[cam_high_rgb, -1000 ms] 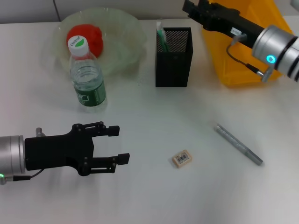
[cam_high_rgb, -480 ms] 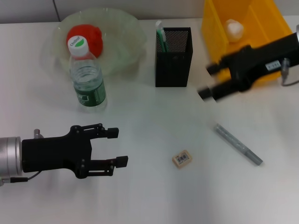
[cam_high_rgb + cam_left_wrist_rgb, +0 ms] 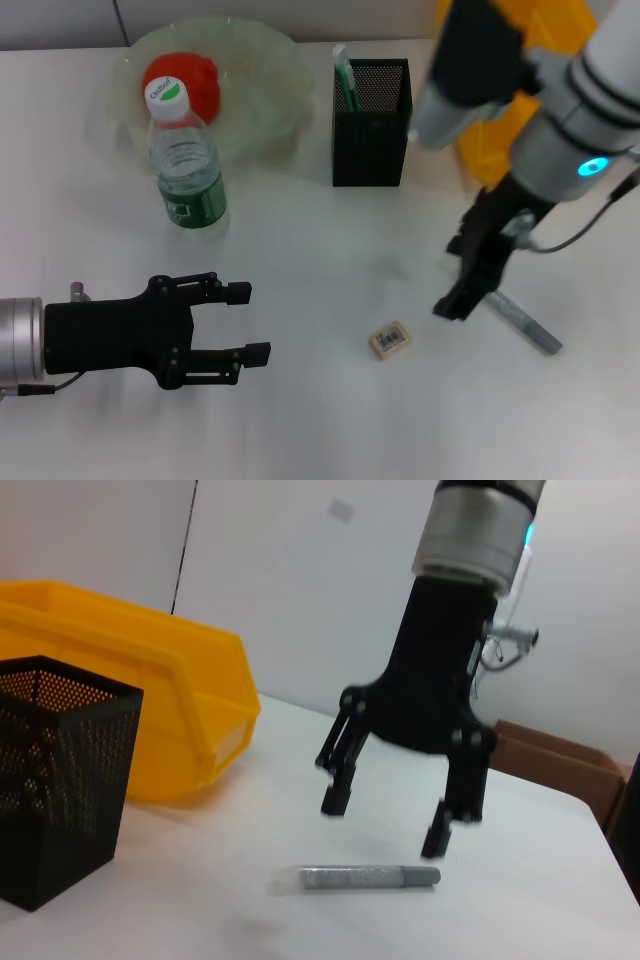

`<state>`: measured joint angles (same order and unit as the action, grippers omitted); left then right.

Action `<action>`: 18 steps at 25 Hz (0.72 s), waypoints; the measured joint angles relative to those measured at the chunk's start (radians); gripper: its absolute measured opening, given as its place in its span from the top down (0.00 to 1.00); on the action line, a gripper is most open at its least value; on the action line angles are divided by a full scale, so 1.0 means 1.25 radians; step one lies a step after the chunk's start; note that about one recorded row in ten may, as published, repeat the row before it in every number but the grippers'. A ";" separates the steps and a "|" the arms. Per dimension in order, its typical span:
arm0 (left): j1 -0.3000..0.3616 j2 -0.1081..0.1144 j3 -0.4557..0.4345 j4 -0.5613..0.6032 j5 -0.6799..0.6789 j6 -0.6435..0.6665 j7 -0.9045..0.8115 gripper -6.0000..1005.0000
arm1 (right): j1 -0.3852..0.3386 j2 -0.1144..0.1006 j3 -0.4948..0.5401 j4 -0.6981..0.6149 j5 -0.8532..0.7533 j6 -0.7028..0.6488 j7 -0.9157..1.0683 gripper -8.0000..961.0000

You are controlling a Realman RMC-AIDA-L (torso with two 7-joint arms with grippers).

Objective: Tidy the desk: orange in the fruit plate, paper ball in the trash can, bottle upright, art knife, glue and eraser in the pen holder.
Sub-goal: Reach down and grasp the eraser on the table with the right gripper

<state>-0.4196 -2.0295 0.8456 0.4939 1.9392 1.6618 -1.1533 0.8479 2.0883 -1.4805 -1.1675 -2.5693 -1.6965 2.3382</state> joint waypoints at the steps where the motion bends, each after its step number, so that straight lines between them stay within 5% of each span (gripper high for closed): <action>1: 0.000 0.000 0.000 0.000 0.000 0.000 0.000 0.21 | 0.004 0.000 -0.028 0.010 0.015 0.018 0.007 0.15; 10: -0.005 0.001 0.001 0.000 0.009 -0.003 0.000 0.21 | 0.015 0.002 -0.157 0.080 0.110 0.124 -0.040 0.16; 18: -0.007 0.000 0.001 0.000 0.010 -0.006 0.000 0.21 | 0.030 0.002 -0.199 0.141 0.147 0.176 -0.098 0.37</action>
<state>-0.4279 -2.0292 0.8467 0.4939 1.9513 1.6546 -1.1536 0.8848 2.0913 -1.7298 -0.9917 -2.3853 -1.4768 2.2153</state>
